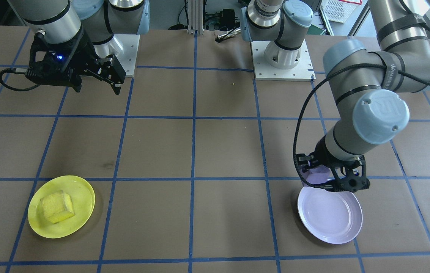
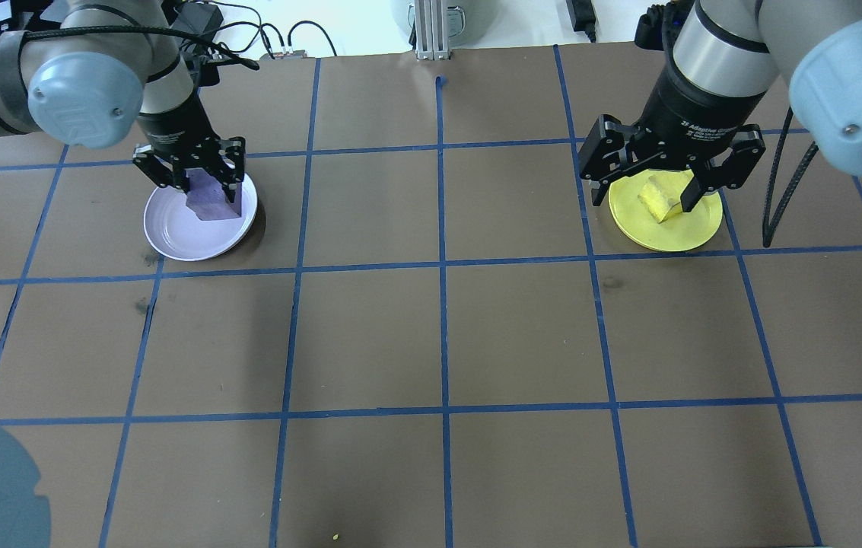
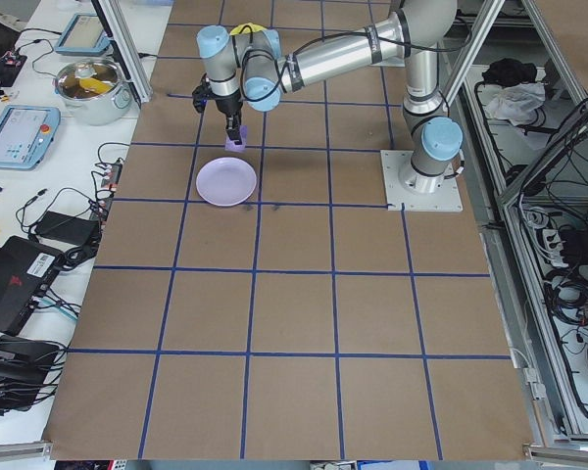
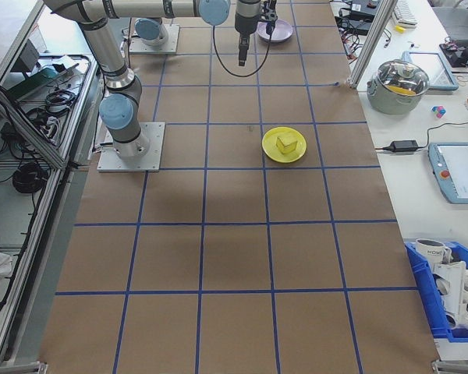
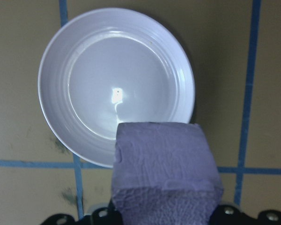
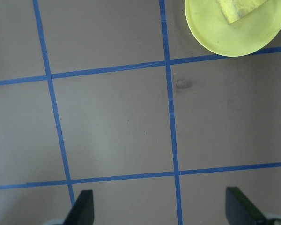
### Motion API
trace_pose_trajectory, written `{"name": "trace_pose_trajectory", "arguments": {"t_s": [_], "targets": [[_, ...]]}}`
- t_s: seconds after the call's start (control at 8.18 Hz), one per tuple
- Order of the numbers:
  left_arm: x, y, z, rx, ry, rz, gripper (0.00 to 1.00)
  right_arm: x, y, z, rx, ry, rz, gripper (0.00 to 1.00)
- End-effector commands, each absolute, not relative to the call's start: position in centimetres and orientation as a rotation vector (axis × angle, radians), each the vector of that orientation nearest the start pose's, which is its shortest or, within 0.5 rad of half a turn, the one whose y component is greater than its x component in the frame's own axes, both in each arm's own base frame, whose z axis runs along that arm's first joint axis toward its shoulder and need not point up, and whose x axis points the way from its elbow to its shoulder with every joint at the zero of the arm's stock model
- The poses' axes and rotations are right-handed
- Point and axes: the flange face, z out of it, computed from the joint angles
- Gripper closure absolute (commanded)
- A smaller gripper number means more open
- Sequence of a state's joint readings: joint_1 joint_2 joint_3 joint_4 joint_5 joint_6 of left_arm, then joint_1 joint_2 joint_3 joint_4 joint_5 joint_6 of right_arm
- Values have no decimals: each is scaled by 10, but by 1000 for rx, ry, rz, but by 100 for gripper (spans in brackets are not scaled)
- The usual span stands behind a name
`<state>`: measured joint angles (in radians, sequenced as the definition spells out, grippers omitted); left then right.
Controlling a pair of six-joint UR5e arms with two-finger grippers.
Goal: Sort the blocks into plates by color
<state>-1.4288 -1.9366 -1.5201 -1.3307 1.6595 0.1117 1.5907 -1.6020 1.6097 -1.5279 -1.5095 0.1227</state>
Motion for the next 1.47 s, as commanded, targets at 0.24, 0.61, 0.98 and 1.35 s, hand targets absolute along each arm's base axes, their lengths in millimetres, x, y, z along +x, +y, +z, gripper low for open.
{"name": "trace_pose_trajectory", "arguments": {"t_s": [0.24,0.61,0.98,1.35], "targets": [[10,-674,244,44,3048,69,100,149,-470,480,161,3079,85,0],[25,-672,241,110,3052,86,2,149,-470,480,161,3079,85,0],[22,-664,262,46,3048,112,0,149,-470,480,161,3079,85,0],[-44,-633,349,29,3027,2,0,149,-470,480,161,3079,85,0]]}}
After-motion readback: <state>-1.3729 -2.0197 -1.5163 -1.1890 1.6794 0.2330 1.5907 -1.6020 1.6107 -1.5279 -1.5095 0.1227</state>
